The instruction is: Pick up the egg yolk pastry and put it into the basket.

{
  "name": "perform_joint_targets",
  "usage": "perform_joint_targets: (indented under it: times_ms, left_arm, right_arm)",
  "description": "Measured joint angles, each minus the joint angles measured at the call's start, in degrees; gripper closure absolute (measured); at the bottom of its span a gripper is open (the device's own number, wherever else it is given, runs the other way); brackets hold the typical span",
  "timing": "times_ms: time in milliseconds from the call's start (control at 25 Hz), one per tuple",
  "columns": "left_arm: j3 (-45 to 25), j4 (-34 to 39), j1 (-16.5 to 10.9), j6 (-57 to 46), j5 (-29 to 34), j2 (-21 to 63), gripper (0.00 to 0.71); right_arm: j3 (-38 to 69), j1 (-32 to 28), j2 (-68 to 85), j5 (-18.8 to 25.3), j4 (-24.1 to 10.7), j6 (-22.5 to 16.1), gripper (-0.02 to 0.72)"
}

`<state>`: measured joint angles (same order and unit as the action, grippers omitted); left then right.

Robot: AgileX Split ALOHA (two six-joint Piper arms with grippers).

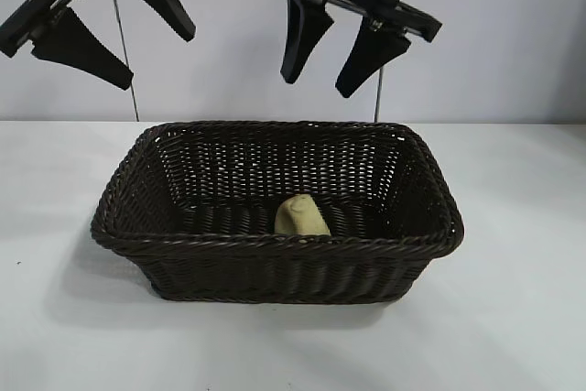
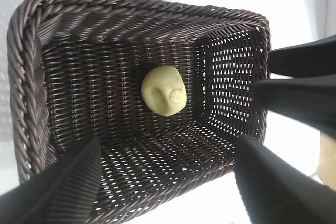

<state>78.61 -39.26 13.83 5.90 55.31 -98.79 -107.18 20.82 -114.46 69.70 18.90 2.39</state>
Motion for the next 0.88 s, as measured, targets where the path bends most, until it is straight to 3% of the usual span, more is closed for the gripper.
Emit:
perform_joint_targets:
  times_ms: [440,880]
  left_arm:
    - [0.0,0.0,0.0,0.0,0.0,0.0,0.194]
    - [0.0,0.0,0.0,0.0,0.0,0.0,0.194]
  right_arm:
    - [-0.4,-8.2,4.6,1.1,-0.1,0.9,0.251]
    - [-0.4,-8.6,6.8,1.2,-0.6,1.8,0.251]
